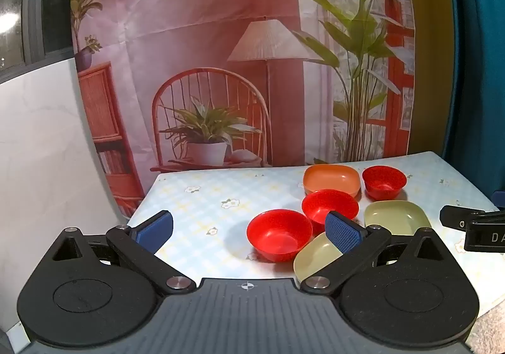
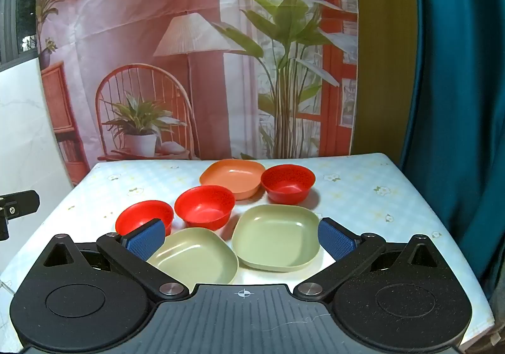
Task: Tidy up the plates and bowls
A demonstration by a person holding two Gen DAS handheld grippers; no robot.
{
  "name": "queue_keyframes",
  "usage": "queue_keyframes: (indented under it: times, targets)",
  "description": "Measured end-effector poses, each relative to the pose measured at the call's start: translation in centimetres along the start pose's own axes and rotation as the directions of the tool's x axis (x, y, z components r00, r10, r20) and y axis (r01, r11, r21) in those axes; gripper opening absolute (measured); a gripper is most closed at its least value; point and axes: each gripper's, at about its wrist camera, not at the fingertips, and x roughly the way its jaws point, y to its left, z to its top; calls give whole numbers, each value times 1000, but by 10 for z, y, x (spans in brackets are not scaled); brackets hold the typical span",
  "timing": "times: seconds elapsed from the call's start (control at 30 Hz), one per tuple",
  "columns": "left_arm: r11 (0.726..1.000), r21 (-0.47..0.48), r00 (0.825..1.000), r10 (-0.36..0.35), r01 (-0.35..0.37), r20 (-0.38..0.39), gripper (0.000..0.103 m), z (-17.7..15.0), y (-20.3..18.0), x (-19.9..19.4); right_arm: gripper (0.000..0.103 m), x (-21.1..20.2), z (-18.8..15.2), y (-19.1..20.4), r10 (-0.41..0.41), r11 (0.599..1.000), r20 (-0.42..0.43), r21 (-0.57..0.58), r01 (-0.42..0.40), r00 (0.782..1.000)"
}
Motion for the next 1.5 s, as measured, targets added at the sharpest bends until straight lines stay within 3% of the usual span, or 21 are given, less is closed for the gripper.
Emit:
queue_keyframes:
  times: [1.5]
  targets:
    - [1000, 6, 1000, 7, -7, 11, 103, -1, -2, -1, 103, -2, -1, 0, -6, 1000, 10, 0, 6, 1000]
